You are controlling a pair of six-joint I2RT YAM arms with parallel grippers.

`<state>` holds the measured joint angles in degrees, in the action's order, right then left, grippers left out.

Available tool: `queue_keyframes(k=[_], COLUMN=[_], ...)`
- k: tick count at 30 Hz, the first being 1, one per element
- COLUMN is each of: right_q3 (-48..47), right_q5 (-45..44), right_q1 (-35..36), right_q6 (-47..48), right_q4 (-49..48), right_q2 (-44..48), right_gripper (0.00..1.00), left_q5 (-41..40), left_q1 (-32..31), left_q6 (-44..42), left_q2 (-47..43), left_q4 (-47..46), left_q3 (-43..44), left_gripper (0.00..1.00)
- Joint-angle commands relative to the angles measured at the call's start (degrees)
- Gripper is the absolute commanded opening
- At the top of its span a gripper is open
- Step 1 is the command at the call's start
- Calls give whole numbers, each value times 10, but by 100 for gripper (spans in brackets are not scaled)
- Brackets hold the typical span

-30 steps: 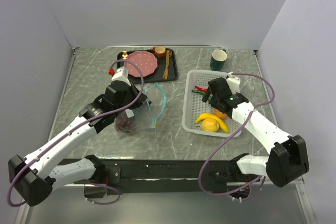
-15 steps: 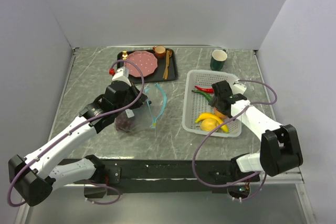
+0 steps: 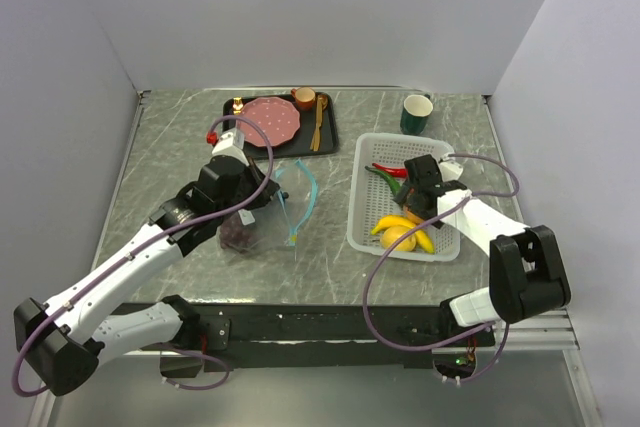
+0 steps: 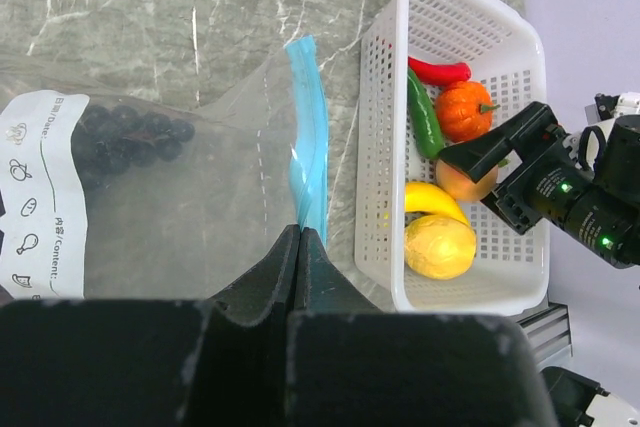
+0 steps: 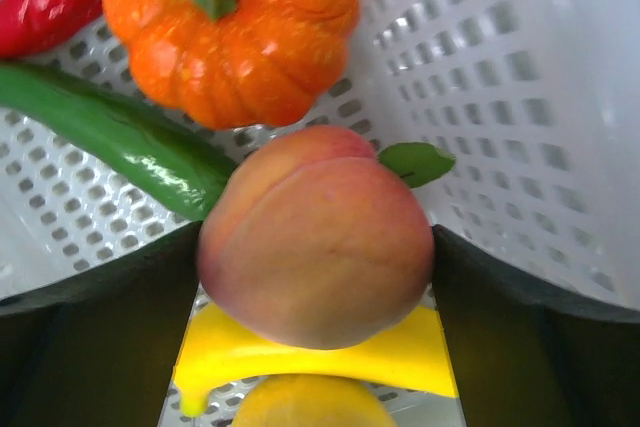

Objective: Place the food in the zip-top bag and seal the zipper
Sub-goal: Pick up the fake fruit from the bin.

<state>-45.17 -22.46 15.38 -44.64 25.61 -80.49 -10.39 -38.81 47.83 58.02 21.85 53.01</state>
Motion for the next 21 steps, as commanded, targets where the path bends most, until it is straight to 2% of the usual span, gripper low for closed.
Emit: queue_keyframes(k=[1,5,9,18,21], right_q3=[24,32,31,54,64], right_q5=[43,44,44,94,137], right_q1=[-6,-7,-7,-6,-6], right_q6=[16,20,30,61,61], right_q4=[-69,-80,-77,-109,-136], right_q2=[29,57,75,192,235], right_gripper=[85,70,63,61,59], left_q5=[-9,-13,-10,-9,-12], left_q1=[0,0,0,0,0], left_q6=[2,0,0,0,0], left_q2=[-13,-10,-6,-9,-7], left_q4=[-9,-7,-10,-10,-6], left_q3=[-5,-1,-1,-1,2], left_gripper=[1,1,1,1,1])
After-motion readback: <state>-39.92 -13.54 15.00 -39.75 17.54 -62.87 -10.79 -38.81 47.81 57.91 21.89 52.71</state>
